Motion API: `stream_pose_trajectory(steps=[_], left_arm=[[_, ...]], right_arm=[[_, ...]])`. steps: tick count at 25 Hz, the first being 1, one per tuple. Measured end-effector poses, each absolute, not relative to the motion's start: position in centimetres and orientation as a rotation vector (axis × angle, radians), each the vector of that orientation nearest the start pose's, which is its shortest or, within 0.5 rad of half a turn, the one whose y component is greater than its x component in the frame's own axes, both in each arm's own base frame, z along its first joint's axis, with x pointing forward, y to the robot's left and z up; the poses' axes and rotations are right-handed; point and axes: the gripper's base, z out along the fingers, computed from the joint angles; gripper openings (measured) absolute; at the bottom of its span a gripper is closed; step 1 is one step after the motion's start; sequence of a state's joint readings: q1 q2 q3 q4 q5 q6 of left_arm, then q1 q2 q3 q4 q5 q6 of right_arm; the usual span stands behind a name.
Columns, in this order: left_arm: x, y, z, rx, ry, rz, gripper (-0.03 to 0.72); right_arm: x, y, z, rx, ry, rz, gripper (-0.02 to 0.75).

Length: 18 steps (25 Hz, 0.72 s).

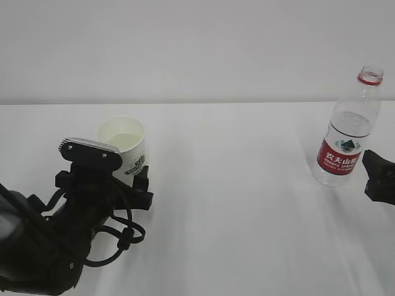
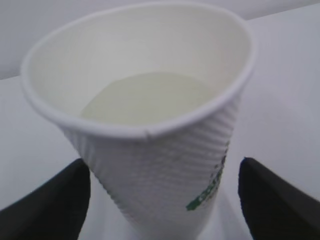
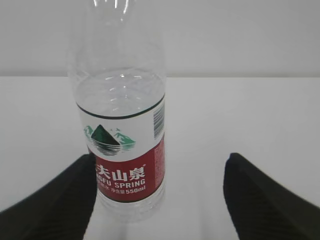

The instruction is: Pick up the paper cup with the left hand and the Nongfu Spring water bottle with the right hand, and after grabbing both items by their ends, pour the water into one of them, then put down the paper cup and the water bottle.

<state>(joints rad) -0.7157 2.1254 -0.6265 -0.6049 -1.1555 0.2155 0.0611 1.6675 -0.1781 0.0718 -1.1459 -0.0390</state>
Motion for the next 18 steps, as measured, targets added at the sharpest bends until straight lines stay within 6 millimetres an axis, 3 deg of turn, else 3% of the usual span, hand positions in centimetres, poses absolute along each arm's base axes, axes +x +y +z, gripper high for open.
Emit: stream_pose_trajectory(steps=[5,13,18], left_arm=[[26.3,-17.0,7.1,0.242,1.855,-0.002,0.685],[25.5,-16.2,9.1,0.22,1.832,-0.015,0.671],[25.2,-15.9,9.2,0.217,1.834,-0.012,0.659]], right_arm=[[21.7,0.7,13.4,-0.018,1.827,-0.023,0.593],[21.7,1.0,13.4,-0.046,1.827,-0.009,0.593],[21.3,1.0,13.1,-0.059,1.841,-0.003,0.593]])
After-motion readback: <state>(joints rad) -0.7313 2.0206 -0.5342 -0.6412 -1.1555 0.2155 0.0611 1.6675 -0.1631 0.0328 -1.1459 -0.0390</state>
